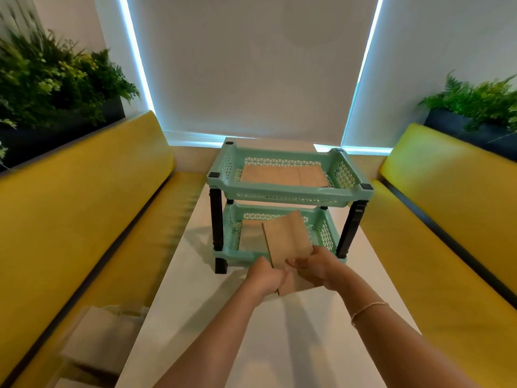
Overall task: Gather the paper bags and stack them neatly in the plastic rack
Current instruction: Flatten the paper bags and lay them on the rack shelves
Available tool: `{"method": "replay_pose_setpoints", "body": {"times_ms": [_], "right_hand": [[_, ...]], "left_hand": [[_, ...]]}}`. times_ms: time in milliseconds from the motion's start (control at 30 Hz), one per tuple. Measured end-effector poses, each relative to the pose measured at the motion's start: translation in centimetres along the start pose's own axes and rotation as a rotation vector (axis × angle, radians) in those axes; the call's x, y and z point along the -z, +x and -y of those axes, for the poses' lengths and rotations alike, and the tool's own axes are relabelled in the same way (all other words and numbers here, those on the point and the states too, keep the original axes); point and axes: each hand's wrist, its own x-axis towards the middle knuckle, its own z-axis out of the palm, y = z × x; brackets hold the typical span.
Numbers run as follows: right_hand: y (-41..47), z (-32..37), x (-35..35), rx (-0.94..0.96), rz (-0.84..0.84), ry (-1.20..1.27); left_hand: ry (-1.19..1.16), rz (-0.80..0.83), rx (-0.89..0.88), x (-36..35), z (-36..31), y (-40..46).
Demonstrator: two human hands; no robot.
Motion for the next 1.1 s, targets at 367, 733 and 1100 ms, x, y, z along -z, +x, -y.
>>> {"method": "replay_pose_setpoints", "body": {"times_ms": [367,733,1100], "right_hand": [[10.1,3.8,1.8,0.014,-0.350,-0.324],[13.8,1.2,1.8,0.000,-0.308,-0.532],[13.2,1.2,1.8,-0.032,-0.215,-0.715]], "left_hand": [[0.381,-0.146,-0.051,-0.9,-6.2,8.8],[0.589,-0.068,0.052,-3.8,-6.1,12.0],[0.559,-0.172,0.046,-4.4,-5.9,11.8]]}}
